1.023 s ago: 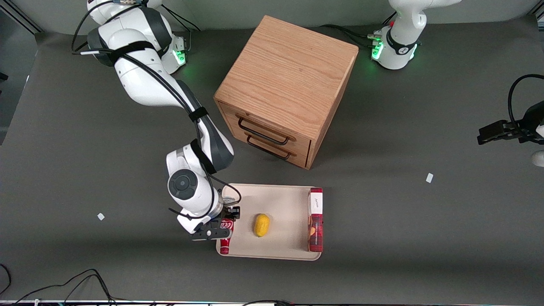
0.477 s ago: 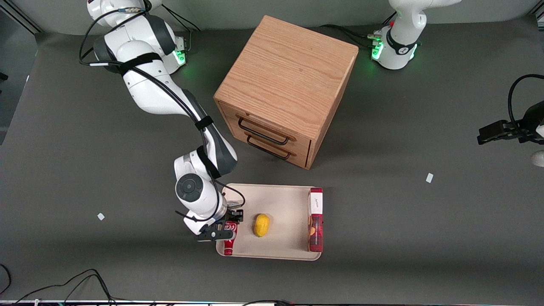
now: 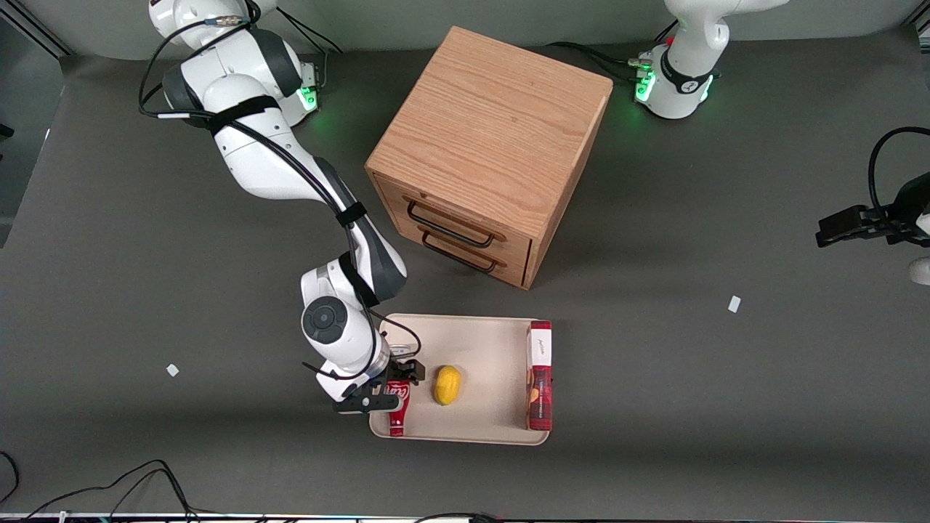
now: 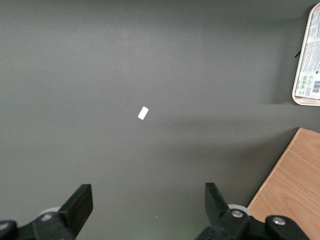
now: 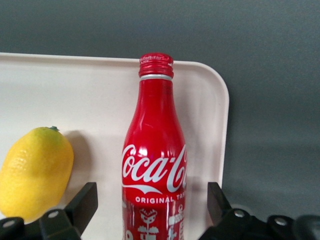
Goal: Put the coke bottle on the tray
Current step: 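Lower the bottle onto the tray and open the right gripper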
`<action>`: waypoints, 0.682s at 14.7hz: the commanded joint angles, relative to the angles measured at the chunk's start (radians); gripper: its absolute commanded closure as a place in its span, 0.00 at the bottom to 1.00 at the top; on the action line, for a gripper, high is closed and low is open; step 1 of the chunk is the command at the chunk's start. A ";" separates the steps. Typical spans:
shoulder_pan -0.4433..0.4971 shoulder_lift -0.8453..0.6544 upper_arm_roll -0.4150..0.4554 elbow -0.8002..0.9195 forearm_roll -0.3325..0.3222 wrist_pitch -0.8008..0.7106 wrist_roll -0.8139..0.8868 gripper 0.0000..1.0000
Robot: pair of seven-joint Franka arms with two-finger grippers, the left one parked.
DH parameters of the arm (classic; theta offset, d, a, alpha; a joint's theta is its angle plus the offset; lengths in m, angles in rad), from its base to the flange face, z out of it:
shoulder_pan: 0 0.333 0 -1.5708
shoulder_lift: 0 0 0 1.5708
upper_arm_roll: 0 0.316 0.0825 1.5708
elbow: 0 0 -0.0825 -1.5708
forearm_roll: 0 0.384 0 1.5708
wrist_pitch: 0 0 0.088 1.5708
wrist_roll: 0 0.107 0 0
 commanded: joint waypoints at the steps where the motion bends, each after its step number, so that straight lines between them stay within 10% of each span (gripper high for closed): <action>1: 0.001 -0.004 0.000 -0.014 0.023 0.021 0.001 0.03; 10: -0.011 -0.203 -0.013 -0.181 0.022 0.007 -0.010 0.00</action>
